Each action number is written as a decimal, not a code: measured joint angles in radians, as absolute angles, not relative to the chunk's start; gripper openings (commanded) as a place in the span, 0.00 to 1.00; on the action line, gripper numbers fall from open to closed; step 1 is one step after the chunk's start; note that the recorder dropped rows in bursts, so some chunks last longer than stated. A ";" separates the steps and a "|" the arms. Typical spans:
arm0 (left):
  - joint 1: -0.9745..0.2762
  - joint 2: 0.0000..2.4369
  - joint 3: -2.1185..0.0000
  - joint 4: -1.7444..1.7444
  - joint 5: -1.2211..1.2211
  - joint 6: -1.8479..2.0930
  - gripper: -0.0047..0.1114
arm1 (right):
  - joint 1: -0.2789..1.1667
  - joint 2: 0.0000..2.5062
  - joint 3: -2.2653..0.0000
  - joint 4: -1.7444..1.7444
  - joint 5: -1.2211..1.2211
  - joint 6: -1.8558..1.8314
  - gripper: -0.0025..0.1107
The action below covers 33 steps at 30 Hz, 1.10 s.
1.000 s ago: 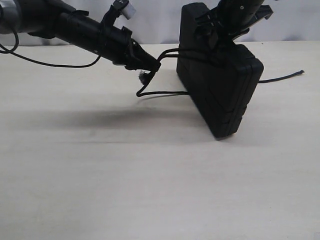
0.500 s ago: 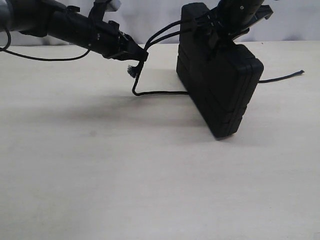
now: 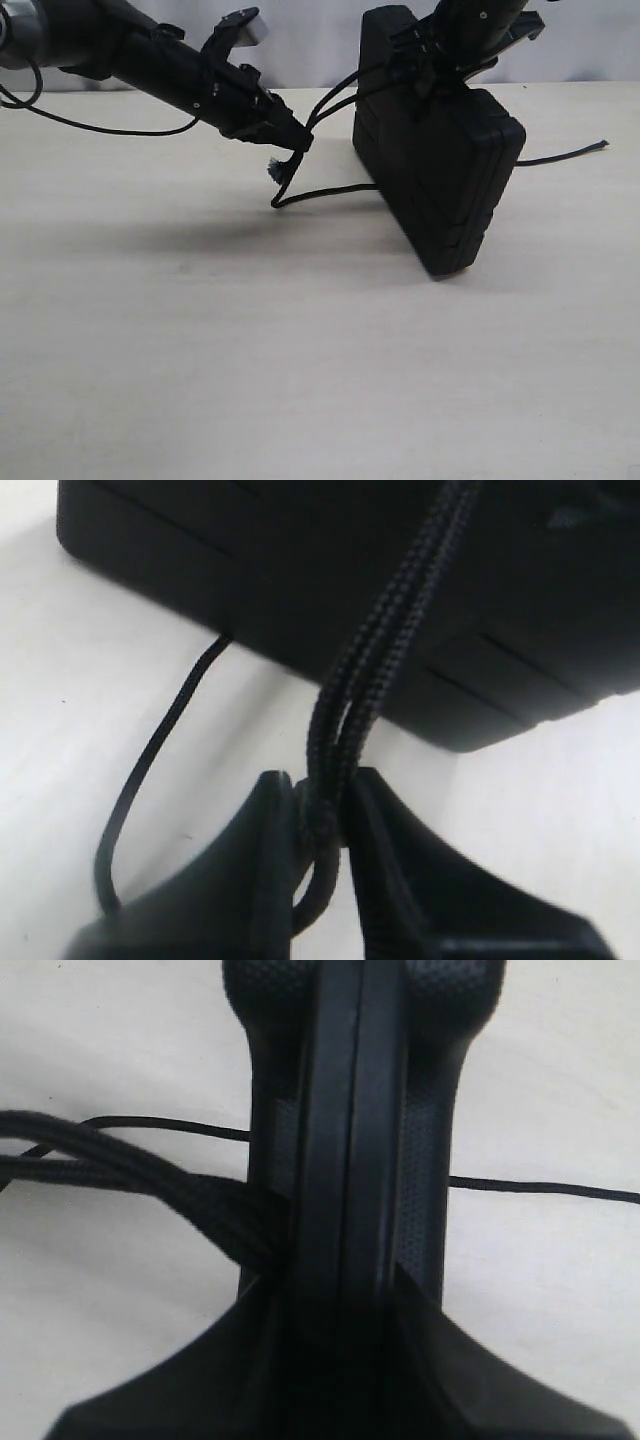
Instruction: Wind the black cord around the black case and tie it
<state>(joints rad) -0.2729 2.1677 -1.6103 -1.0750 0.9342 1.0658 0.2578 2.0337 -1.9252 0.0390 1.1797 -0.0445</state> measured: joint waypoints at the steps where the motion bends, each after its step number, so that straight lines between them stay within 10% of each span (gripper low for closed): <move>1: -0.273 2.168 -1.610 -1.075 0.924 1.053 0.04 | 0.258 2.034 -1.925 0.043 1.180 -0.044 0.06; 33: -0.462 2.150 -1.610 -0.546 0.463 0.955 0.04 | 0.258 2.036 -1.925 0.051 1.181 -0.048 0.06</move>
<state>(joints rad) -0.4624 2.1500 -1.6103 -0.5463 0.4631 0.9546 0.2578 2.0360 -1.9252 0.0512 1.1813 -0.0477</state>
